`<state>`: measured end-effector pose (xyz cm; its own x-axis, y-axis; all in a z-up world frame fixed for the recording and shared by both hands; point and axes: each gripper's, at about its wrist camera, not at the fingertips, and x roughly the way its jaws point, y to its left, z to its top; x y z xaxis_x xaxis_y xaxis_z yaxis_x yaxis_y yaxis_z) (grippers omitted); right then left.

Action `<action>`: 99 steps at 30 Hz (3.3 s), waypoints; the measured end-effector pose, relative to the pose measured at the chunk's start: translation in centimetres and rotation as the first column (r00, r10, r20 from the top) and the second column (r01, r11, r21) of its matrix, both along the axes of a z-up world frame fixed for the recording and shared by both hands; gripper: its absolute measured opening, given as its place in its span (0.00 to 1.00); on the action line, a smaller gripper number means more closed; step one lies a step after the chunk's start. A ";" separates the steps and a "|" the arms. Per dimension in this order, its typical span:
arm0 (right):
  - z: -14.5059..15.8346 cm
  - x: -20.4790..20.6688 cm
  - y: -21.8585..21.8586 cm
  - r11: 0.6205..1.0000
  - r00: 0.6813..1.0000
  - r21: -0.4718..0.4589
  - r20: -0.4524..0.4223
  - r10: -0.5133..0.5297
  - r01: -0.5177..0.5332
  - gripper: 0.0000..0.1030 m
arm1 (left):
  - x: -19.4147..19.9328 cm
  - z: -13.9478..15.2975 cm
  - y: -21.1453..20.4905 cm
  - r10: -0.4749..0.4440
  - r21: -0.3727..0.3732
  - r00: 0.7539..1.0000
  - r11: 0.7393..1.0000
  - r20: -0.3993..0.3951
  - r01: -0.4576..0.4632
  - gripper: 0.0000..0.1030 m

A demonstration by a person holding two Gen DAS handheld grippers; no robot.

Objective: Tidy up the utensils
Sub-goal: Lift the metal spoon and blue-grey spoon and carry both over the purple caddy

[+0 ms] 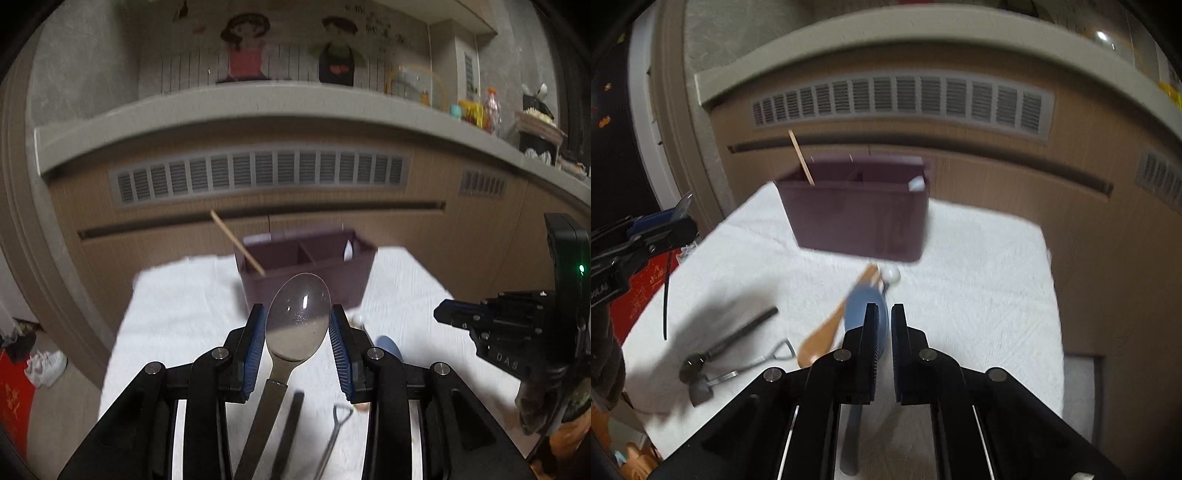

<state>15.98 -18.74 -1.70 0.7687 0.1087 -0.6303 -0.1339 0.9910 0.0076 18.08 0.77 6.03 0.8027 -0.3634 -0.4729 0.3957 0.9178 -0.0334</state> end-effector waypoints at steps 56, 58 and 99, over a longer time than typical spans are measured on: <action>-1.0 1.9 1.9 0.993 0.989 0.062 -0.098 0.110 -0.104 0.09 | 9.2 -10.8 -3.3 0.019 0.201 0.936 0.978 -0.351 0.056 0.30; -0.3 1.6 1.8 0.990 0.990 0.075 -0.066 0.122 -0.117 0.10 | 7.1 -8.2 -3.1 0.008 0.152 0.967 0.988 -0.253 0.031 0.30; 6.3 24.1 0.3 0.891 0.957 0.362 0.195 0.215 -0.274 0.10 | 22.2 -0.6 -1.8 -0.005 -0.119 0.999 0.993 -0.040 0.000 0.30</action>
